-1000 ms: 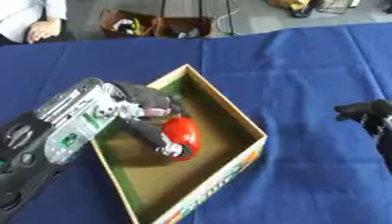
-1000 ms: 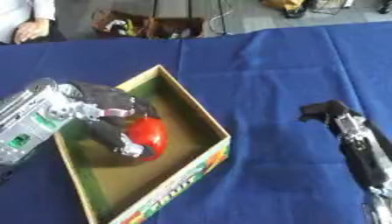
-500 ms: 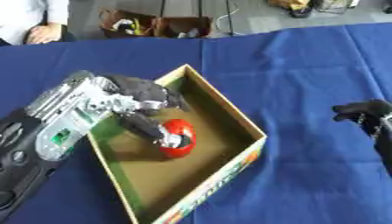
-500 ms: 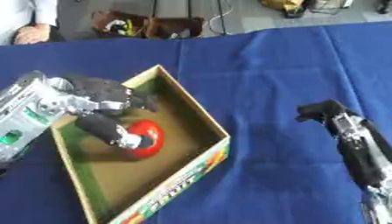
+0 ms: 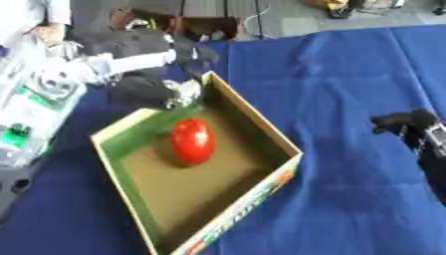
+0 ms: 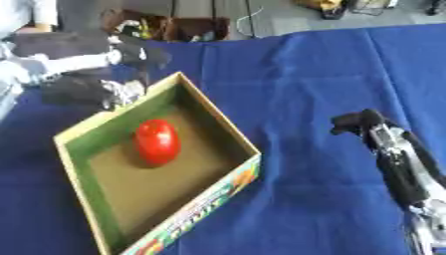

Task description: Pick up objects on the table and place them in the box.

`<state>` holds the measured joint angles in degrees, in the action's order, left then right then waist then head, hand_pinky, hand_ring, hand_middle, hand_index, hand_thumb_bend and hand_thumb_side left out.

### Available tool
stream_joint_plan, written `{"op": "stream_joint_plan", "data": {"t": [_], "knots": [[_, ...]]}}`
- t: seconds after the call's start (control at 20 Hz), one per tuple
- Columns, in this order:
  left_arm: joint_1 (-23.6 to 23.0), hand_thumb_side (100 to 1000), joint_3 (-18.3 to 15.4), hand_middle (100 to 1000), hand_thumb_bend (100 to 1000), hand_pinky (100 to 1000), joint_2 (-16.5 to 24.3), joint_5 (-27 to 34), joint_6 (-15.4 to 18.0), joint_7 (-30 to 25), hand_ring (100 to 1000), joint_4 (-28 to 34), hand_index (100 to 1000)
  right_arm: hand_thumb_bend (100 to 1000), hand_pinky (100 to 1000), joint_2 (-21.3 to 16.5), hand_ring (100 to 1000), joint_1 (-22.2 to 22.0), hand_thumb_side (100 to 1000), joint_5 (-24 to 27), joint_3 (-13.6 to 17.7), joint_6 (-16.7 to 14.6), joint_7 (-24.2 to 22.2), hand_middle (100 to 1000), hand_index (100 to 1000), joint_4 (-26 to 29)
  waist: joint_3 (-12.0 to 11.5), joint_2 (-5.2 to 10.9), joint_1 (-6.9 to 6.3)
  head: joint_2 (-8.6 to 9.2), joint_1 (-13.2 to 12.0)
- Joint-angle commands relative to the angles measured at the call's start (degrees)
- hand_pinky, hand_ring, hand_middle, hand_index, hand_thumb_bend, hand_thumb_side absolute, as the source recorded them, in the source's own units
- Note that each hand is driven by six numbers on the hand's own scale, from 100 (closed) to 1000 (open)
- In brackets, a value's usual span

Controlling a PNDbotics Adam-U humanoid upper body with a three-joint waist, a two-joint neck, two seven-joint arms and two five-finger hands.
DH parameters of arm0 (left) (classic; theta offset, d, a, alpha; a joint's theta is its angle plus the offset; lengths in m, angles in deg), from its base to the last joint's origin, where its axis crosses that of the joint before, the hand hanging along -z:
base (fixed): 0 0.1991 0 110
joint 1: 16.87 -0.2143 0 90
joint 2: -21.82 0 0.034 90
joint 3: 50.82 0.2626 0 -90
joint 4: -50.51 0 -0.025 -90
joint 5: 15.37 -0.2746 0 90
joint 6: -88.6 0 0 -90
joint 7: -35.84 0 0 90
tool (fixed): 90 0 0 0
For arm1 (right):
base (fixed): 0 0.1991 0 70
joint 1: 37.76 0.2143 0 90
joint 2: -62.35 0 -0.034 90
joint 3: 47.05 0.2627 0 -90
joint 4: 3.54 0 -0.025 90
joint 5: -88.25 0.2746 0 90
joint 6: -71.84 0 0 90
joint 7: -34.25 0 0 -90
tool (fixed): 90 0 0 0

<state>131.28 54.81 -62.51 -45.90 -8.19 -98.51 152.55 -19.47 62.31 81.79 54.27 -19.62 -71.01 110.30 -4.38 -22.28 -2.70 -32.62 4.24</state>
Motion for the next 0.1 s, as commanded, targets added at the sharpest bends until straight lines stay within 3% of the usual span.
{"op": "stream_joint_plan", "data": {"t": [0.05,0.1], "knots": [[-0.33,1000,-5.04,809,100,834,0.28,2.76,-2.48,2.61,775,4.93,1000,100,910,-0.22,826,0.25,1000,0.31,0.65,-0.23,0.53,569,702,0.75,-0.38,1.22,0.44,-0.52,0.33],[-0.94,1000,-6.36,803,100,833,0.17,3.57,-3.27,3.42,768,6.24,1000,100,910,-0.18,826,0.23,1000,0.33,0.75,-0.27,0.66,569,701,0.75,-0.58,1.24,0.59,-0.53,0.43]]}}
